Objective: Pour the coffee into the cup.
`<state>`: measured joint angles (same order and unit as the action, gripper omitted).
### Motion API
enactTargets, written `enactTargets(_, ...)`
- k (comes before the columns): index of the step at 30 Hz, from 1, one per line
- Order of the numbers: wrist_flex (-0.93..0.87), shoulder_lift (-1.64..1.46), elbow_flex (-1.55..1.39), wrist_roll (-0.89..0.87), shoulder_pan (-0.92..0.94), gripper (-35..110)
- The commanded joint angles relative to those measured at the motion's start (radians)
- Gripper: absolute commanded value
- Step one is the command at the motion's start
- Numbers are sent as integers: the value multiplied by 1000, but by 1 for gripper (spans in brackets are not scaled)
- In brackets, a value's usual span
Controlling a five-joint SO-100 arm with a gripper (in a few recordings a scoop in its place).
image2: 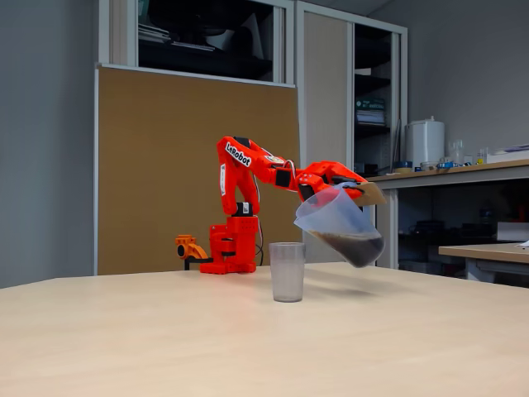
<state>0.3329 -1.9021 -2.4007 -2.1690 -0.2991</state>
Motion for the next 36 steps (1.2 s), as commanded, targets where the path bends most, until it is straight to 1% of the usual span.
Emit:
enactTargets(1,49,-51,57,-41,-5,0)
enactTargets(24,83,-40,86,-245,21,0)
enactTargets(36,109,-35,84,-304,35,0)
